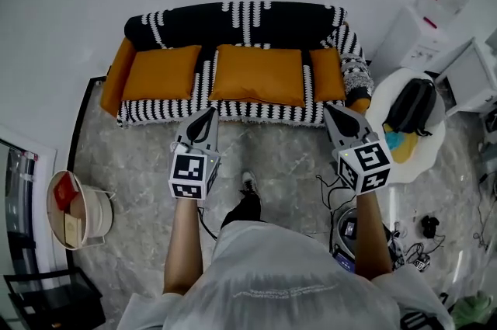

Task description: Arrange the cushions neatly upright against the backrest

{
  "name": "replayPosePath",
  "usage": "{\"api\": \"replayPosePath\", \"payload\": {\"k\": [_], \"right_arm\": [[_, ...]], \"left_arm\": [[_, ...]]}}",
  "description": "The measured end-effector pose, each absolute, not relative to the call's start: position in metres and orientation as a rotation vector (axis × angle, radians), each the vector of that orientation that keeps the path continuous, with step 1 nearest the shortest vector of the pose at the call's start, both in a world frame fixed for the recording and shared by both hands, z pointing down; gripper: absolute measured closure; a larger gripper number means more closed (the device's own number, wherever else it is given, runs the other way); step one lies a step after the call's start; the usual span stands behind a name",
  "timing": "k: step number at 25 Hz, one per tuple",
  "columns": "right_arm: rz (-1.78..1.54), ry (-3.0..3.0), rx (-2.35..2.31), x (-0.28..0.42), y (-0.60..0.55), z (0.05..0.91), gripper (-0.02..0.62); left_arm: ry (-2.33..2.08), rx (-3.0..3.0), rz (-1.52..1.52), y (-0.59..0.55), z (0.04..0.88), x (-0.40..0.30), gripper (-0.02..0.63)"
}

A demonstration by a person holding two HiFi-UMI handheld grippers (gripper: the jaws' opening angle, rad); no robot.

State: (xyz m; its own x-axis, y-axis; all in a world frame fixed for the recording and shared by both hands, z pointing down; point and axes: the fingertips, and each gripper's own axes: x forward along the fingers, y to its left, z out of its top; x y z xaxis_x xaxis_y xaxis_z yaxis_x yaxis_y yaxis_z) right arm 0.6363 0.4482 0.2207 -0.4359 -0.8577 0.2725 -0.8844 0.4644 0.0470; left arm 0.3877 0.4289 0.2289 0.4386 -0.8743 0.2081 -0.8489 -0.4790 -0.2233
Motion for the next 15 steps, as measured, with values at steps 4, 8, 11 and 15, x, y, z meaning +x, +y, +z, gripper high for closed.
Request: {"api": "replayPosePath", "payload": {"k": [4,8,11,15], "right_arm": [[0.173,-2.445,1.524,0.627,0.392,0.214,0.594],[0.208,-2.431,1.537,0.617,0.34,0.218,0.594],[0.211,-2.403,1.556,0.614,0.306,0.226,0.594],[0.229,-2.335,1.595,0.613,0.267,0.243,0.594]], "left_arm": [[1.54,-2.606,-0.476,0.369,0.227,0.375,0.586],[1.53,-2.62,-0.509,0.315,0.235,0.363,0.586],[1.536,-2.636,-0.54,0.279,0.246,0.354,0.585],[1.539,-2.677,-0.597,0.24,0.271,0.34,0.586]]}}
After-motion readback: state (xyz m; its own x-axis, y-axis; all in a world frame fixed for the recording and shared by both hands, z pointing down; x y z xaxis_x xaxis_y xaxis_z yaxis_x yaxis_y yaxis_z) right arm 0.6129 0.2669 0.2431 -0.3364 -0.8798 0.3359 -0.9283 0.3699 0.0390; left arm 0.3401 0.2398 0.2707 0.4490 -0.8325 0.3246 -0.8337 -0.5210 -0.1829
